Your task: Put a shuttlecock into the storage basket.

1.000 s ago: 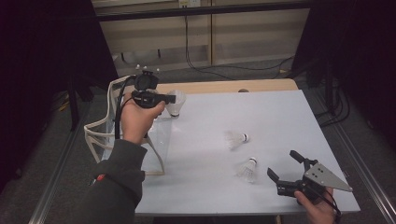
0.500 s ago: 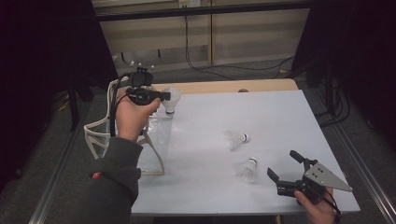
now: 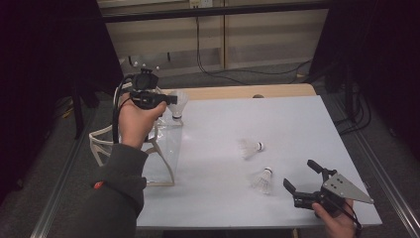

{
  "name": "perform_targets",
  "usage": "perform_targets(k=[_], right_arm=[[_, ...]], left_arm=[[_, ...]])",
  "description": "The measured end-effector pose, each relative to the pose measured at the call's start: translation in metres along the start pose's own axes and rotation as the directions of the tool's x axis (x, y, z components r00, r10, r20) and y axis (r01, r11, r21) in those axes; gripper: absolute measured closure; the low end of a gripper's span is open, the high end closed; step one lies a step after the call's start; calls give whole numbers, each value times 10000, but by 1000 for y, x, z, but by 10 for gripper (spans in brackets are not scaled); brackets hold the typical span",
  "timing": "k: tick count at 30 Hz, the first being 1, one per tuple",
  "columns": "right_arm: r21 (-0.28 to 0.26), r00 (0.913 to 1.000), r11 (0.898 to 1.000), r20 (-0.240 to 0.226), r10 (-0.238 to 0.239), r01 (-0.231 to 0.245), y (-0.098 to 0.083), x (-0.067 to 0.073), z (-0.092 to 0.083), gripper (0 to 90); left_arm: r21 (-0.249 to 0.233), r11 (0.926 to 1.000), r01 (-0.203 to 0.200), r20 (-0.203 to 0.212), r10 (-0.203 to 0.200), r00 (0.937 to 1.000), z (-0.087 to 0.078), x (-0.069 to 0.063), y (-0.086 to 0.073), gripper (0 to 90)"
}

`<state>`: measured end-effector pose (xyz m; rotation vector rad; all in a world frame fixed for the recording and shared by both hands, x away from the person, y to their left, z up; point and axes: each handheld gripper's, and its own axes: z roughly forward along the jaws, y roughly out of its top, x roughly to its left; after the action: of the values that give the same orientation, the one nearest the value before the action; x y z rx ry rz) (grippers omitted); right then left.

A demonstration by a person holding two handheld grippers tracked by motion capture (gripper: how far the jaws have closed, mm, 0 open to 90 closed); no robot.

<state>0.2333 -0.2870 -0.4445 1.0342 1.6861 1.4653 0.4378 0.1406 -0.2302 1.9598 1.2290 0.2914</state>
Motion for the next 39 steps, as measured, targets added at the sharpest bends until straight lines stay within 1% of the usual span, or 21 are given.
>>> perform_targets(k=[6,16,18,19,23,25,27,28,30,34,39], right_arm=[[9,10000,10000,20,8,-8,0,0,0,11],[19,10000,10000,-14,-10,10,0,0,0,12],[10,10000,10000,-5,-14,14,0,0,0,12],[11,10000,10000,-2,-6,6,0,0,0,12],[23,10000,10000,11,-1,0,0,0,-1,11],[11,10000,10000,6,5,-5,0,0,-1,11],[2,10000,10000,1,-4,4,0,0,-1,12],[2,10000,10000,4,-10,10,0,0,-1,12],[14,10000,10000,11,-3,3,0,0,-1,12],[-1,10000,10000,13,-26,26,0,0,-1,12],[-4,10000,10000,16,-27,27,0,0,-1,12]], left_arm=[[-136,9998,170,22,-170,9999,-3,4,3,900],[-151,9998,119,-51,-120,9999,-8,5,8,900],[-238,9995,203,-80,-205,9998,-9,5,9,900],[-188,9997,161,-97,-163,9998,-9,6,10,900],[-258,9994,229,-166,-234,9996,-10,7,11,900],[-243,9995,184,-204,-189,9996,-11,8,12,900],[-251,9994,249,-254,-255,9994,-11,9,12,900],[-250,9995,218,-279,-225,9994,-11,9,12,900],[-311,9990,314,-287,-322,9991,-11,10,13,900],[-309,9990,313,-338,-323,9989,-13,13,13,900],[-407,9981,467,-376,-483,9981,-16,17,14,900]])
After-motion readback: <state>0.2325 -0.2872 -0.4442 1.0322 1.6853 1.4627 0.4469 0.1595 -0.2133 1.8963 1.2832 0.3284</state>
